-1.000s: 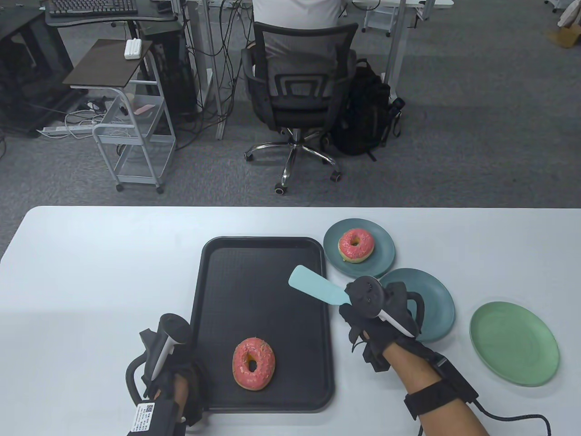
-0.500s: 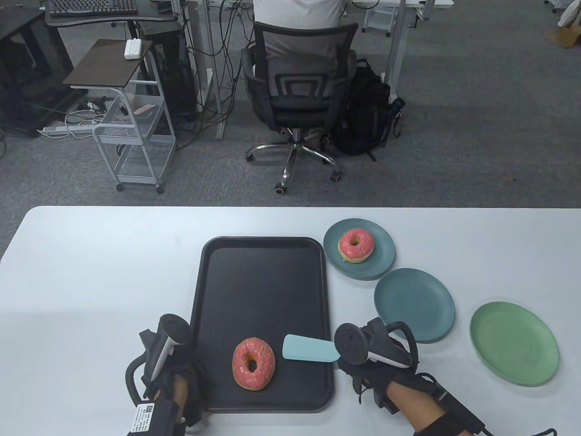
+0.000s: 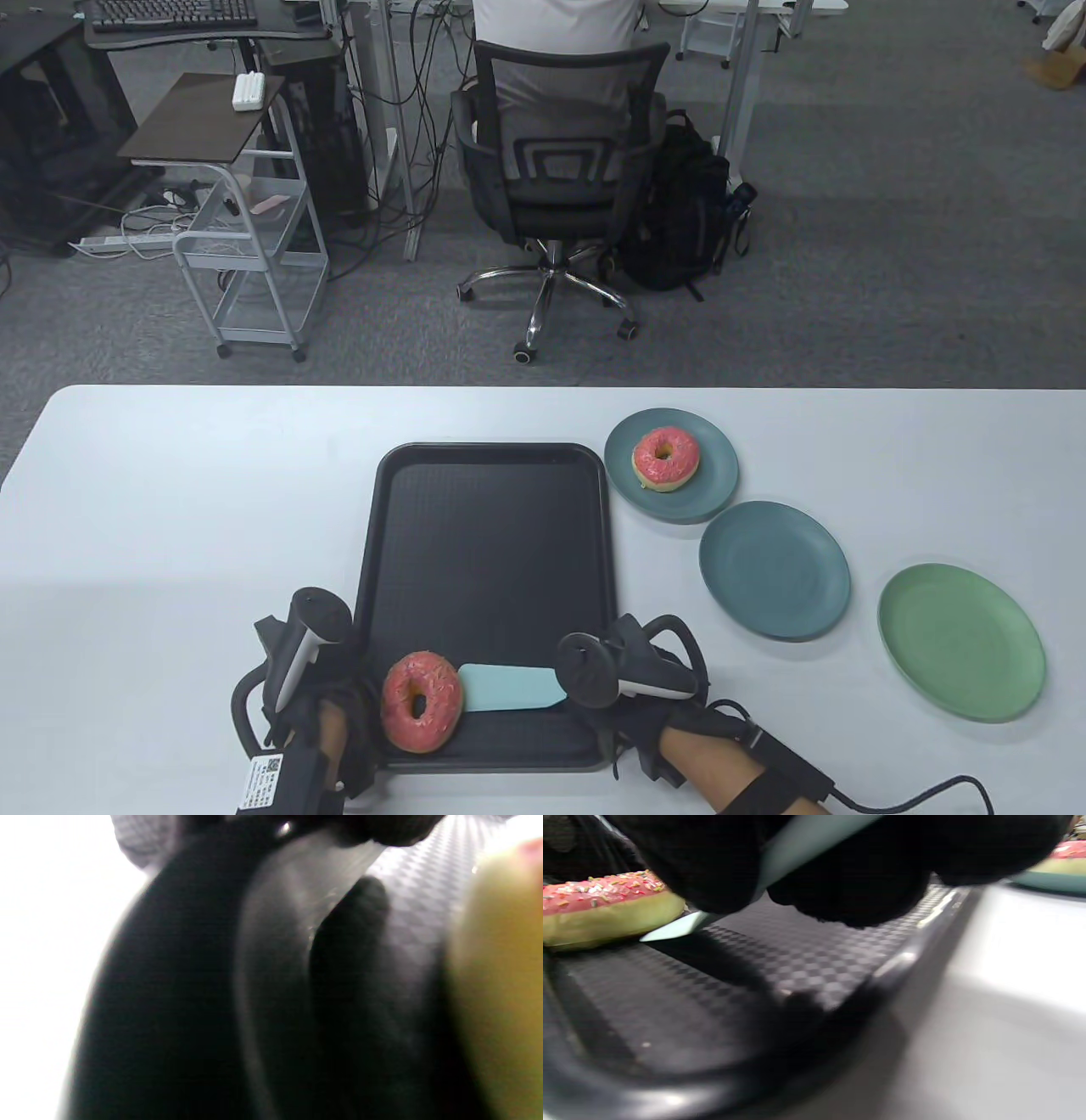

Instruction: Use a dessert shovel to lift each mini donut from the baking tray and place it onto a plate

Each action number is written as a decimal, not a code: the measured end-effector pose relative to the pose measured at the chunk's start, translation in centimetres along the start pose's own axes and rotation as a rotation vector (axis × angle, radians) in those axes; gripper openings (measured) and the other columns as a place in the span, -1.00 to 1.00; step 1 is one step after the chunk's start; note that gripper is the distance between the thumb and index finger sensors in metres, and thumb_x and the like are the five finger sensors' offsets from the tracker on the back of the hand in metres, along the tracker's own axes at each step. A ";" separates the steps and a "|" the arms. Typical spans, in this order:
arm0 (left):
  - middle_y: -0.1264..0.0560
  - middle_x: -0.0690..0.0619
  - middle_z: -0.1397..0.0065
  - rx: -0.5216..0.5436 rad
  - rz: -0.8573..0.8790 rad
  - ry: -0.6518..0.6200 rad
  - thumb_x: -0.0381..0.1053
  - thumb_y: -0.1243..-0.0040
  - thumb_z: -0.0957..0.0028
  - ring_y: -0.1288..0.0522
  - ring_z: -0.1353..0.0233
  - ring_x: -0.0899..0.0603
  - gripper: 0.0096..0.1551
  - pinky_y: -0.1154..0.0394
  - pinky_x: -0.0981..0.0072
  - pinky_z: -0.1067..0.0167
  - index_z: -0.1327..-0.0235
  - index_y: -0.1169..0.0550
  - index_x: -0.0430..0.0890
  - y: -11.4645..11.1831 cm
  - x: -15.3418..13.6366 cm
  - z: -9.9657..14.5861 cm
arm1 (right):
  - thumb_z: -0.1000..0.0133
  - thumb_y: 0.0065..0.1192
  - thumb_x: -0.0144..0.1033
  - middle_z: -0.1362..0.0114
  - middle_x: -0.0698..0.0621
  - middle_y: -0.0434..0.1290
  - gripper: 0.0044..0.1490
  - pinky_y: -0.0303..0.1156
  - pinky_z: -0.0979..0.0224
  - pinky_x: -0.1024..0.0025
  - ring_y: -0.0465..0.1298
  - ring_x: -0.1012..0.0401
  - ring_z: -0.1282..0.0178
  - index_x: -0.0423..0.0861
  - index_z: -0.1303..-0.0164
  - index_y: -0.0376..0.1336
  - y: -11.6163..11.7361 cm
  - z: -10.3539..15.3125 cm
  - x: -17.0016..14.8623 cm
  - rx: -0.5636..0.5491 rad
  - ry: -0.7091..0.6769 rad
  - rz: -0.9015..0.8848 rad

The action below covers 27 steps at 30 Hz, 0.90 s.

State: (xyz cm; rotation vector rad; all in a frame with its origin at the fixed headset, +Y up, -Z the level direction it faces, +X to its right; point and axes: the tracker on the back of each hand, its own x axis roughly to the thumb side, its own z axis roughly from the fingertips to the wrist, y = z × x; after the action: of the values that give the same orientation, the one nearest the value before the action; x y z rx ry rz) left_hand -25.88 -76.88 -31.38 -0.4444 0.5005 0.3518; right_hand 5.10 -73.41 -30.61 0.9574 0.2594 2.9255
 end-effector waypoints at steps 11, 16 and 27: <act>-0.43 0.18 -0.11 -0.004 0.010 -0.002 0.16 -0.18 0.10 -0.63 0.15 0.07 -0.30 -0.64 0.26 0.14 -0.34 -0.26 0.16 0.0 -0.3 -0.1 | 0.03 0.45 -0.11 -0.12 -0.20 0.58 -0.22 0.64 0.16 0.11 0.62 -0.03 0.16 -0.24 -0.33 0.29 1.3 -2.1 1.6 0.036 -0.034 -0.119; -0.43 0.19 -0.10 0.004 -0.001 0.000 0.17 -0.17 0.10 -0.63 0.16 0.08 -0.30 -0.64 0.27 0.15 -0.34 -0.26 0.17 0.0 -0.3 -0.1 | -0.02 0.41 -0.11 -0.16 -0.20 0.55 -0.21 0.63 0.12 0.12 0.60 -0.03 0.12 -0.24 -0.37 0.25 2.5 -3.7 3.8 0.069 -0.058 -0.138; -0.42 0.19 -0.11 -0.012 0.025 -0.002 0.17 -0.16 0.09 -0.63 0.15 0.07 -0.31 -0.63 0.25 0.14 -0.35 -0.25 0.17 0.0 -0.5 -0.1 | -0.05 0.40 -0.13 -0.19 -0.21 0.53 -0.20 0.62 0.11 0.12 0.59 -0.04 0.11 -0.27 -0.39 0.21 2.9 -4.5 5.5 0.080 -0.071 -0.184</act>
State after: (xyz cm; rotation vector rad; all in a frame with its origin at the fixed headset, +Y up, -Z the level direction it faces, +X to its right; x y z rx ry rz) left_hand -26.36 -77.04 -31.24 -0.4499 0.5029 0.3798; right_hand -1.93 -76.33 -30.46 0.9881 0.4394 2.7278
